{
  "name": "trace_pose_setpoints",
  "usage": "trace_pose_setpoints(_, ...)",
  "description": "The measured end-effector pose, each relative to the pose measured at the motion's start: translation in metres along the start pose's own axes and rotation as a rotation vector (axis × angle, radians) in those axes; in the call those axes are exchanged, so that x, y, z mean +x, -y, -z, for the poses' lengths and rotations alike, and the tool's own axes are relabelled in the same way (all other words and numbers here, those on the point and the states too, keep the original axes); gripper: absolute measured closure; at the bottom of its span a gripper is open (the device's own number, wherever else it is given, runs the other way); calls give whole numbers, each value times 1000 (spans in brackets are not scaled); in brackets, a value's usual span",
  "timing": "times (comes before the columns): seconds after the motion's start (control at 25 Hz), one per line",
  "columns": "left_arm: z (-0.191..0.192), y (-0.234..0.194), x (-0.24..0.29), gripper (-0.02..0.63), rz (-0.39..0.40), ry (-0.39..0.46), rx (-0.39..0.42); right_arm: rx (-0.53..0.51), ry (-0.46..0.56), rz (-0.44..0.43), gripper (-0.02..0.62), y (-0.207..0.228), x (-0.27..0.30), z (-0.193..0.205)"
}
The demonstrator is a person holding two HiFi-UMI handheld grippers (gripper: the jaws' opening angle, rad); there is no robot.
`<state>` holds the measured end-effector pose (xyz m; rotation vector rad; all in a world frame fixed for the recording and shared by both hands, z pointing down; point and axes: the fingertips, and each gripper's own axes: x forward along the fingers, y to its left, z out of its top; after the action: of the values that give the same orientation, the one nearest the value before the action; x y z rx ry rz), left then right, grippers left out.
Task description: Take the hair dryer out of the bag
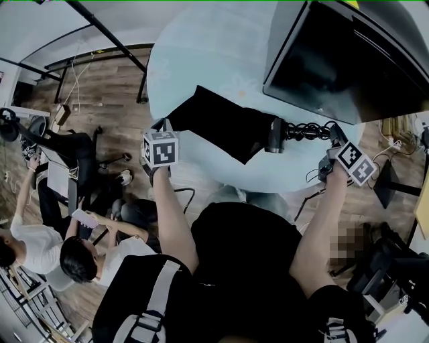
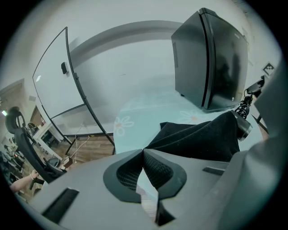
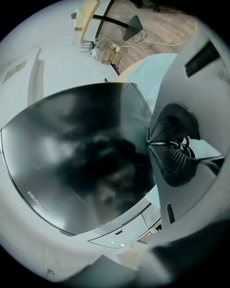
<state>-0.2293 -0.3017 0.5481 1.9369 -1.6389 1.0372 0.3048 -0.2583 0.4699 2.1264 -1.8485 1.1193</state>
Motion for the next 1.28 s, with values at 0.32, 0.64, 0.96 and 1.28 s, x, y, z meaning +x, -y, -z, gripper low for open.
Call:
trace_pose_setpoints(0.32,13,9,7,589,13,-40,-12,40,14,86,565,37,-26,8)
trace_pose_setpoints(0.64,-16,51,0,518,100,74,54,67,-7,144,565,59,-51,39)
trace_pose_setpoints(0.96,-40,135,-21,603,263,190,24,107,-35,171,565,74,-75,75)
trace_pose_setpoints(1.28,-20,202,-58,603,354,163,33,170,-77,118,563,76,-98,137)
